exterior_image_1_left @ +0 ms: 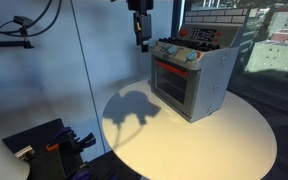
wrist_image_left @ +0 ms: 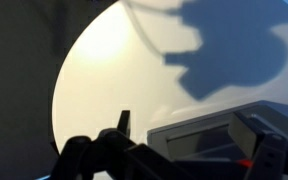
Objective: Turn the knob of the stove on the right in an anticlockwise direction
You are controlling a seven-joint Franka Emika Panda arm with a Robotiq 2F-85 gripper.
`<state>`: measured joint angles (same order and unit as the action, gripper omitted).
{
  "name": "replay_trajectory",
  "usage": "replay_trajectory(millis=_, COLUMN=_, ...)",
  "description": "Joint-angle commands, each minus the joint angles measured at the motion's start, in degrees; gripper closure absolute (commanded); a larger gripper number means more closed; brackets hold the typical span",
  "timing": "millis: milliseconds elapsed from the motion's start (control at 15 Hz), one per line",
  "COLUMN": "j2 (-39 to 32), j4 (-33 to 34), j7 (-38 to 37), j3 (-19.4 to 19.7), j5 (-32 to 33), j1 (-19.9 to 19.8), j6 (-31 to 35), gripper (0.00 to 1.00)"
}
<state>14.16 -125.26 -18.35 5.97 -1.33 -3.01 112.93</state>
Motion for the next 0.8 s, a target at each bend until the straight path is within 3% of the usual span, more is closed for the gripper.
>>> replay_trajectory(millis=0, j2=3.2, j4=-1.3, j7=2.7, j3=-0.6, j5=-1.9, j1=-1.0, j6=-7.1, gripper=0.0)
replay_trajectory(millis=200, j2=4.7, j4=-2.3, j7=3.4, j3=-0.5, j5=-2.0, j1=-1.2, j6=-10.0, gripper=0.0)
replay_trajectory(millis=733, j2=2.4, j4=-1.1, j7=1.7, j3=-1.4, j5=-0.9, j1=-1.4, j6=-8.9, gripper=0.0)
